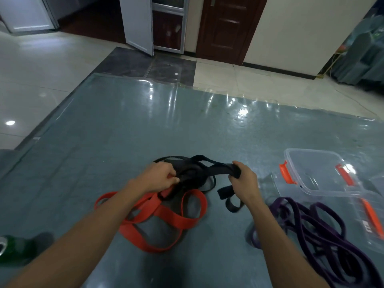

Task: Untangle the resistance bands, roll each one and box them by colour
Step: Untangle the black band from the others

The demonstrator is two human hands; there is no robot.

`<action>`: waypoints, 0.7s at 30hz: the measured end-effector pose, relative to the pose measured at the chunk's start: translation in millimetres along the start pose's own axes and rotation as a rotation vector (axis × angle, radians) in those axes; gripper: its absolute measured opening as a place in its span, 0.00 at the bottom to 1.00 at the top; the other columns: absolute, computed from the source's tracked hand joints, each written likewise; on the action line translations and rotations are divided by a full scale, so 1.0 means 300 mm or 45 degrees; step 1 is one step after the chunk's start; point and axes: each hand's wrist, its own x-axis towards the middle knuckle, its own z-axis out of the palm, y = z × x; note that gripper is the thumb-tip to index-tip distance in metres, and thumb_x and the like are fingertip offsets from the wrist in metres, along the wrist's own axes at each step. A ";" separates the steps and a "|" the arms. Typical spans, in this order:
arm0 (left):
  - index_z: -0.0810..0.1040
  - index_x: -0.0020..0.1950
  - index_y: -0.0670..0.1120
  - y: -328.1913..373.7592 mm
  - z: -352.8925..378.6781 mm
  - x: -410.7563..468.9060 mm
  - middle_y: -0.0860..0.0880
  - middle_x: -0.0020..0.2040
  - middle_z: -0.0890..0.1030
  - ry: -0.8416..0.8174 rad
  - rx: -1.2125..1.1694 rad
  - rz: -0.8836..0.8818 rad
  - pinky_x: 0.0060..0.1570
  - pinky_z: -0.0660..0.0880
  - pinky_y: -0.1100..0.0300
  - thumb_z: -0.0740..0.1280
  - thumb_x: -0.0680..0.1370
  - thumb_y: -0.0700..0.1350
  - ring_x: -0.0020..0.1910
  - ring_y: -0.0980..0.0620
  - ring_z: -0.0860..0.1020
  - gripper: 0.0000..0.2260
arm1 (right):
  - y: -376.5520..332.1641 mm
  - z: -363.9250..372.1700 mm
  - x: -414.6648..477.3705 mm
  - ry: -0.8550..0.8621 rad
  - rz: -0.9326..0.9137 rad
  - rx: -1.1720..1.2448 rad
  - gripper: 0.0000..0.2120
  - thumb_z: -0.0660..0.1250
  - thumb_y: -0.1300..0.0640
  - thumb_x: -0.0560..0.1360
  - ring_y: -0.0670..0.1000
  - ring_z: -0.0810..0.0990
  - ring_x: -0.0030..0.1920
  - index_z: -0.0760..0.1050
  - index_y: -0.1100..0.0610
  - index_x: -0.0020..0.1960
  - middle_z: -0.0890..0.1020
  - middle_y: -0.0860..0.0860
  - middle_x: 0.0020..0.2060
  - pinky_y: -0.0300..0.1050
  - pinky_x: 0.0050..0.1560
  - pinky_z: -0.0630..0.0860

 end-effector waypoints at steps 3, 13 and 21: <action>0.84 0.48 0.55 0.032 -0.004 0.015 0.55 0.50 0.83 0.060 0.081 0.016 0.52 0.78 0.51 0.63 0.74 0.64 0.52 0.50 0.81 0.17 | -0.027 -0.053 -0.018 0.047 -0.059 -0.010 0.15 0.66 0.63 0.78 0.48 0.78 0.51 0.77 0.55 0.63 0.81 0.50 0.52 0.38 0.53 0.72; 0.50 0.81 0.61 0.414 -0.103 0.059 0.53 0.81 0.59 0.258 -0.390 0.186 0.75 0.58 0.52 0.70 0.70 0.71 0.79 0.52 0.59 0.47 | -0.198 -0.347 -0.099 0.211 -0.334 0.222 0.22 0.68 0.66 0.77 0.39 0.76 0.53 0.75 0.54 0.70 0.79 0.47 0.57 0.18 0.52 0.66; 0.77 0.58 0.57 0.829 0.020 0.145 0.56 0.48 0.83 0.387 -0.870 0.113 0.49 0.78 0.57 0.75 0.74 0.46 0.51 0.50 0.83 0.15 | -0.052 -0.691 -0.232 0.276 -0.490 0.358 0.26 0.69 0.69 0.74 0.38 0.78 0.59 0.77 0.49 0.67 0.81 0.43 0.58 0.30 0.60 0.73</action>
